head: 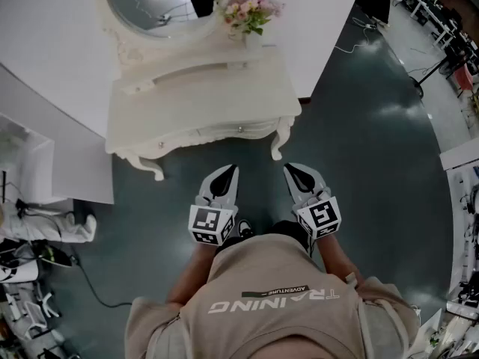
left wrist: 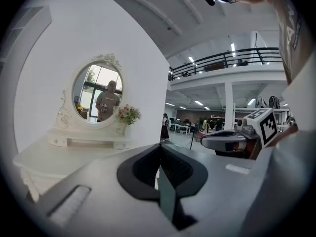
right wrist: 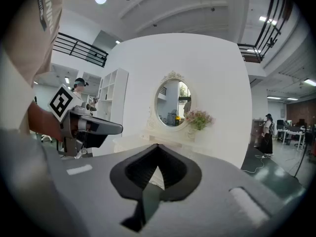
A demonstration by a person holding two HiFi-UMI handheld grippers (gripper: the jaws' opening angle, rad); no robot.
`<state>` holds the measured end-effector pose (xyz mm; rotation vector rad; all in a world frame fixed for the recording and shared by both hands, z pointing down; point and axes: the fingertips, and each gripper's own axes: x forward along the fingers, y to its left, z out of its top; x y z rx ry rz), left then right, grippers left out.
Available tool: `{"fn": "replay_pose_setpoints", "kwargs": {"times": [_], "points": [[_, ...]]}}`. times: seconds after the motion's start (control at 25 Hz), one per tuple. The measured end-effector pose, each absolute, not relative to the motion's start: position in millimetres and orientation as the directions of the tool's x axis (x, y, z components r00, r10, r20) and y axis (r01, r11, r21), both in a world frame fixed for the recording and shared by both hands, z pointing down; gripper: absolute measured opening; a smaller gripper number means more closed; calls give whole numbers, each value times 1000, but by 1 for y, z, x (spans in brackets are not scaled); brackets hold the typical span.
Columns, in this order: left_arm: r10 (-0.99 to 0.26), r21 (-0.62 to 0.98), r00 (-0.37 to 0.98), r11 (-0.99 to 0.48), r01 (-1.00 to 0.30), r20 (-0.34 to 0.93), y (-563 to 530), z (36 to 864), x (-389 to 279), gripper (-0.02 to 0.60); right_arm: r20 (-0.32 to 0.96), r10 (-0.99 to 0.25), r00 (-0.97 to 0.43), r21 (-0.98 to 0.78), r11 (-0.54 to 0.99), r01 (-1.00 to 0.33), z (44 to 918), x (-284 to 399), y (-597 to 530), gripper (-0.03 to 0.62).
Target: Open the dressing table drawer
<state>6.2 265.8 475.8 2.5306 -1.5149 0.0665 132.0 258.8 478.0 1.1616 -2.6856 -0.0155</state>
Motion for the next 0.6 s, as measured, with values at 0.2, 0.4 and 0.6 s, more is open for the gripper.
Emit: {"fn": "replay_pose_setpoints", "kwargs": {"times": [0.2,0.4,0.6], "points": [[-872,150,469,-450,-881,139,261,485,-7,18,177,-733,-657,61,675,-736,485,124,251,2],[-870,146,472,-453,-879,143,254,491,-18,18,168,-754,-635,40,649,-760,485,121,247,2],[-864,245,482,-441,-863,142,246,499,-19,18,207,-744,-635,25,653,-757,498,118,241,2]]}}
